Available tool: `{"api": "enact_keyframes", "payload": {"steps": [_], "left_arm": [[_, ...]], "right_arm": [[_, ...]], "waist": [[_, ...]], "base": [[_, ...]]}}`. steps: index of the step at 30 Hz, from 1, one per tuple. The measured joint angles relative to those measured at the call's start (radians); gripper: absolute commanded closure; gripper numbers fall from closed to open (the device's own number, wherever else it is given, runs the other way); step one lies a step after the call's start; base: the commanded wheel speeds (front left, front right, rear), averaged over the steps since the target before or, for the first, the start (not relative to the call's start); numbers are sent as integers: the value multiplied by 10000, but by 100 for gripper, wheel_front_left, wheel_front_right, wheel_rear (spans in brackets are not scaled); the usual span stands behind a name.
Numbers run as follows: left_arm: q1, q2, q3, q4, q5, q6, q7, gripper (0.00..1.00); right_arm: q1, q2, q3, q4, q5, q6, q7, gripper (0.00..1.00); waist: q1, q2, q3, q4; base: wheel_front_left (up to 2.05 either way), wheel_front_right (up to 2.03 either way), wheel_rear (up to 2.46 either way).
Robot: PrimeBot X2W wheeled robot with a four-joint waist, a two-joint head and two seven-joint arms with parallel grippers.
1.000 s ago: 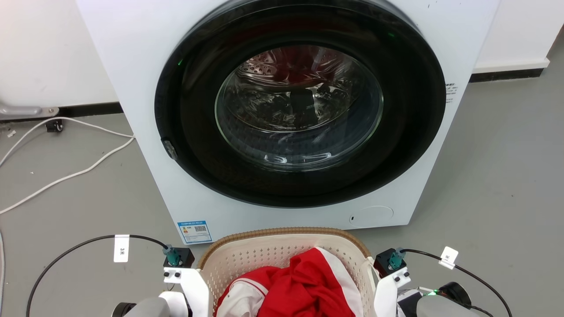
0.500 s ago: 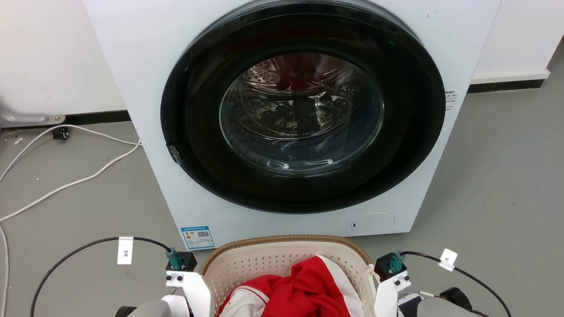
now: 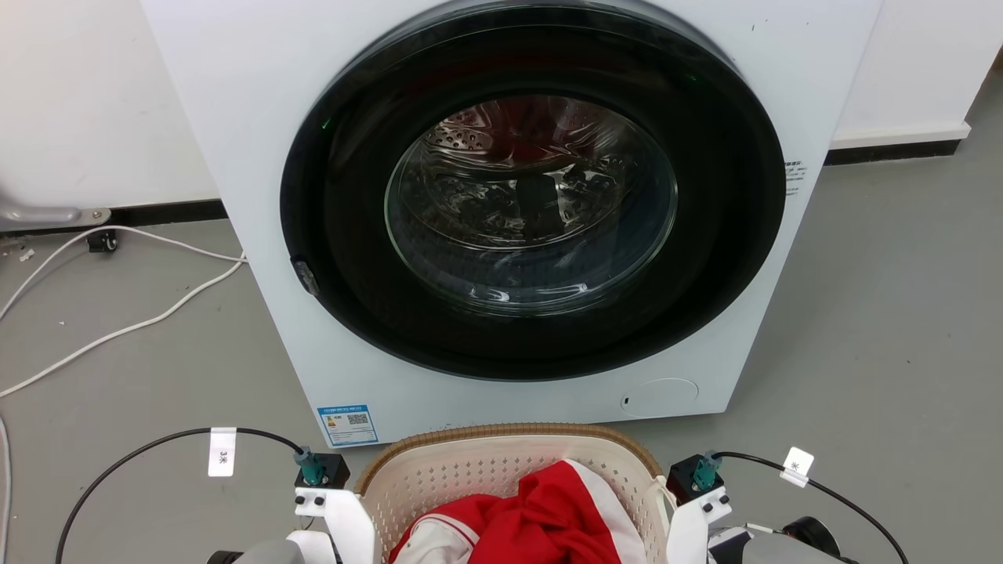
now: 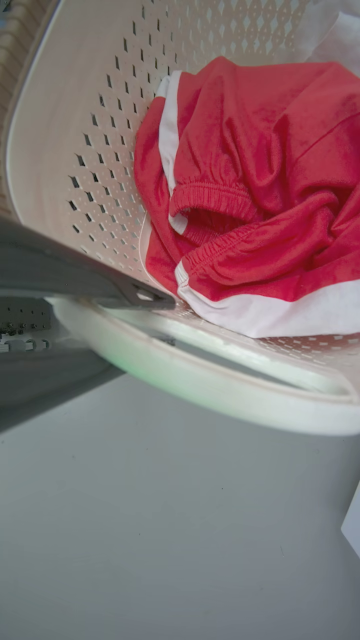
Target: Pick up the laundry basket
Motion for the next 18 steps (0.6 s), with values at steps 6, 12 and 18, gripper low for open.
{"api": "enact_keyframes", "payload": {"steps": [6,12,18], "left_arm": [[-17,2,-178,33,-192,0,-15,100],[-42,13,-368,54,-378,0,-25,100],[-63,29,-531,71,-550,0,-40,100]], "right_arm": [[-12,-10,102,29,140,0,-33,100],[-19,-10,178,52,221,0,-36,100],[-25,-10,232,71,267,0,-42,100]], "waist": [[0,0,12,-22],[1,0,12,-26],[1,0,27,-20]], "base": [[0,0,0],[0,0,0],[0,0,0]]}}
